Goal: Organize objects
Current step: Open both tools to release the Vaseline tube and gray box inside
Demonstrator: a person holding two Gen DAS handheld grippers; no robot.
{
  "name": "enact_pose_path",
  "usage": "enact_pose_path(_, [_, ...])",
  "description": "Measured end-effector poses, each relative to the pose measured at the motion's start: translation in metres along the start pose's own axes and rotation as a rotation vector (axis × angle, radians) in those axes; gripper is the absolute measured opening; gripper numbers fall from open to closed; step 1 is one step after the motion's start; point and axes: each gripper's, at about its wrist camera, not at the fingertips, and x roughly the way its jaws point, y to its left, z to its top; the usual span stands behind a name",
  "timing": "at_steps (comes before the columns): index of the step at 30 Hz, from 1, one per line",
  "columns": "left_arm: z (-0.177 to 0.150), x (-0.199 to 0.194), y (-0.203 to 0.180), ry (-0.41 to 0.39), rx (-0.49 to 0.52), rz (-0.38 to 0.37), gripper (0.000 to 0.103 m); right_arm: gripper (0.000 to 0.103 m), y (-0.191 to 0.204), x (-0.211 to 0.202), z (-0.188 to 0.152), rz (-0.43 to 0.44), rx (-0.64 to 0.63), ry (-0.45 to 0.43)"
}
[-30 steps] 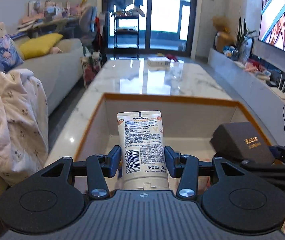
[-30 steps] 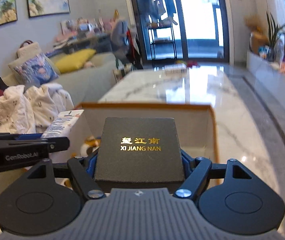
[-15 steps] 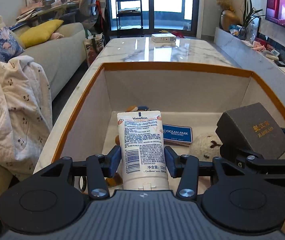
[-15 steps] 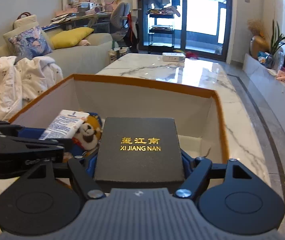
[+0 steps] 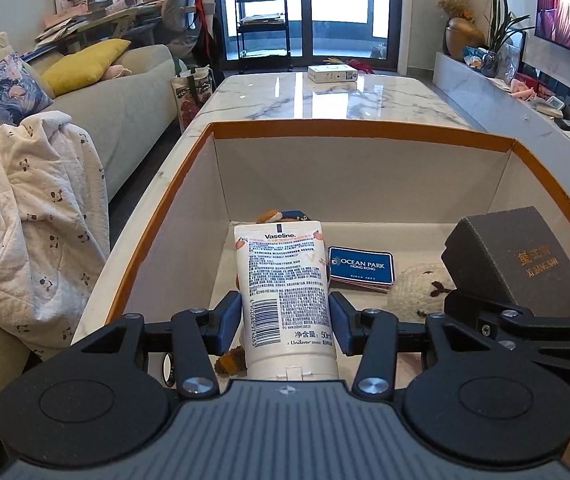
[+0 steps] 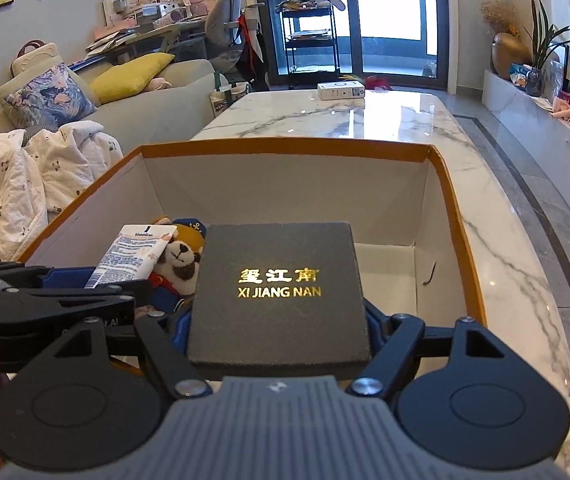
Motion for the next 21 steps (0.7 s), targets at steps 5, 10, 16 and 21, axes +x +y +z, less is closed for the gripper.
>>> enact_pose_path(5, [0.0007,0.0023,-0.0003,0.0,0.002,0.008,0.055,0.077,-0.0011,0.0007,-0.0004,0.001,0.006,-0.007])
enact_pose_path(10, [0.0006,0.0031,0.0002,-0.002,0.003,0.008,0.056,0.078,-0.0011,0.0011,-0.0002,0.005,0.004,-0.001])
enact_pose_path(16, [0.0008,0.0036,0.0005,0.004,0.006,0.013,0.058,0.078,-0.0008,0.0007,-0.0007,0.01,-0.002,0.003])
enact_pose_path(21, [0.0018,0.002,0.0029,0.018,-0.002,-0.002,0.061,0.079,-0.0009,0.0005,-0.0009,0.013,-0.006,0.002])
